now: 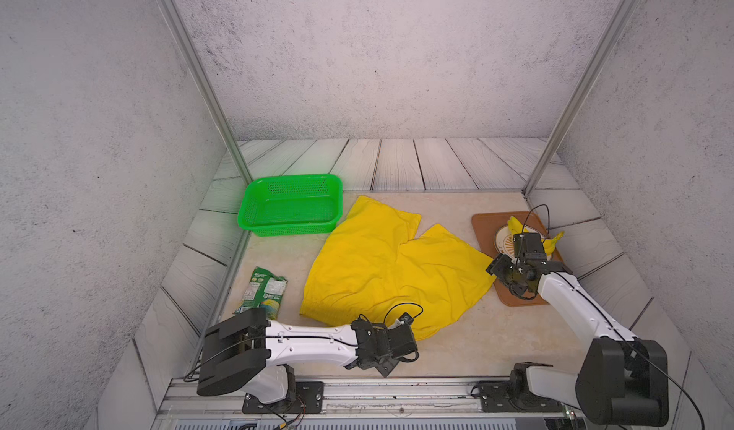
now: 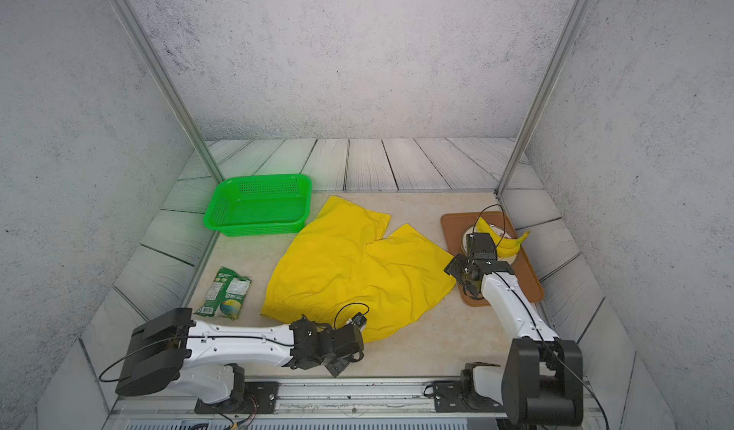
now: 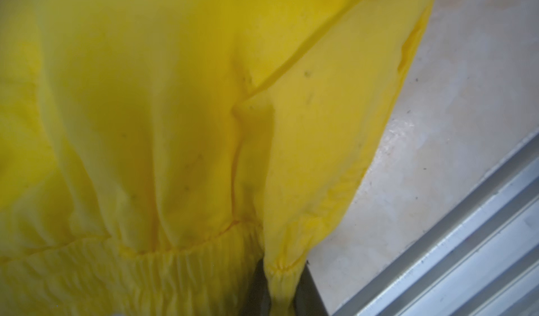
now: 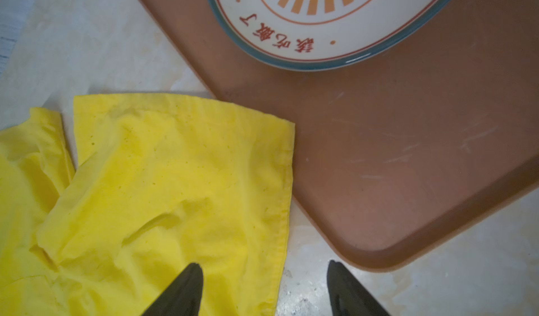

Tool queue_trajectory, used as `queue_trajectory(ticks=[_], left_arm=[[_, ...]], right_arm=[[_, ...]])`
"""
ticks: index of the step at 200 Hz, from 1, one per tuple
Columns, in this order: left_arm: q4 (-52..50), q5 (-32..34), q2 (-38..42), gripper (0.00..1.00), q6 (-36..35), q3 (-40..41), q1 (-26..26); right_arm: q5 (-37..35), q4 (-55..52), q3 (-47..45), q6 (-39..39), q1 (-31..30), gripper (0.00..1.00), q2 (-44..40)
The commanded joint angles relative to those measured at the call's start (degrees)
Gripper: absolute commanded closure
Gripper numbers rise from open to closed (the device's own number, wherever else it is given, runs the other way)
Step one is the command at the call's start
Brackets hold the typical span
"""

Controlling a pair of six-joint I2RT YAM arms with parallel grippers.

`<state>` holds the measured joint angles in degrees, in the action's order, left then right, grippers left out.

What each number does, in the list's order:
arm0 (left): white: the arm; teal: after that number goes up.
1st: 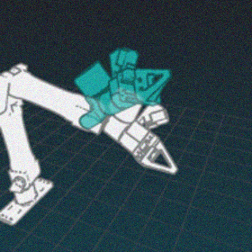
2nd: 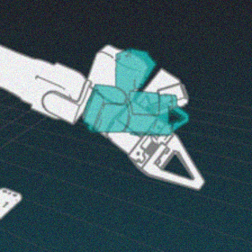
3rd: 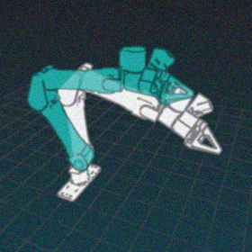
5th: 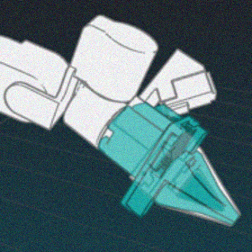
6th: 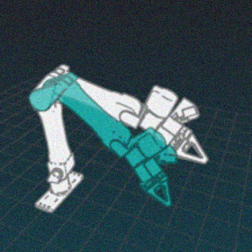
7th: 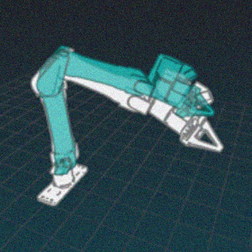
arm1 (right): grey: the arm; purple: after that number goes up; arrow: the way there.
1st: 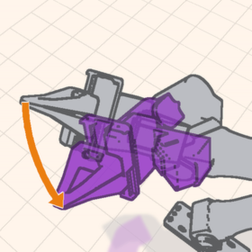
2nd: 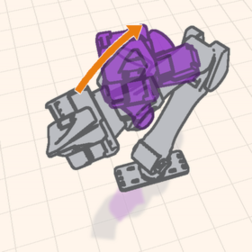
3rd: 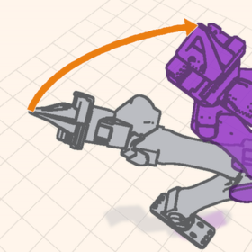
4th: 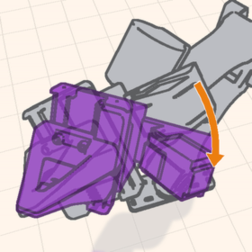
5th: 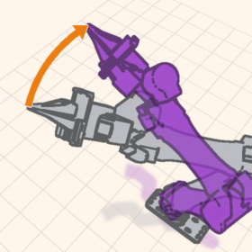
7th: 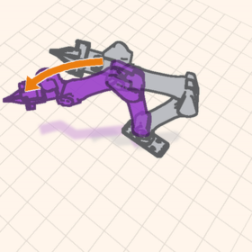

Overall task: Roll up the shorts
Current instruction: Fold the shorts at the center of the board.

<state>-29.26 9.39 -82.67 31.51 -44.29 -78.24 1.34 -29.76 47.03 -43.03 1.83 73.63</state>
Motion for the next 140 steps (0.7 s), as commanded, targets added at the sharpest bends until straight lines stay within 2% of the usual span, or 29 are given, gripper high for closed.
queue_trajectory(ticks=[1, 34, 81, 112, 122, 140], left_arm=[[-1.5, -0.5, 1.4, 1.0, 0.4, 0.1, -0.2], [-1.5, -0.5, 1.8, 1.0, 0.4, 0.0, -0.1], [-1.5, -1.2, 3.1, 1.0, 0.7, -0.2, -0.2], [-2.0, -0.9, 4.0, 1.0, 0.7, -0.7, -0.2], [-2.0, -0.8, 4.2, 1.0, 0.7, -0.9, -0.1], [-2.5, -0.5, 4.4, 1.0, 0.8, -1.2, -0.2]], right_arm=[[0.1, 1.5, 2.2, -0.3, 1.6, 0.28, 3.4], [3.8, 1.6, 4.5, 1.1, 4.2, 0.31, 10.6], [8.2, 7.1, 4.1, 2.7, 5.6, 0.38, 15.8], [9.8, 8.6, 4.4, 3.0, 5.7, 0.49, 17.6], [9.9, 9.0, 4.4, 2.9, 5.7, 0.56, 18.1], [10.7, 9.3, 4.5, 3.3, 5.8, 0.76, 19.2]])
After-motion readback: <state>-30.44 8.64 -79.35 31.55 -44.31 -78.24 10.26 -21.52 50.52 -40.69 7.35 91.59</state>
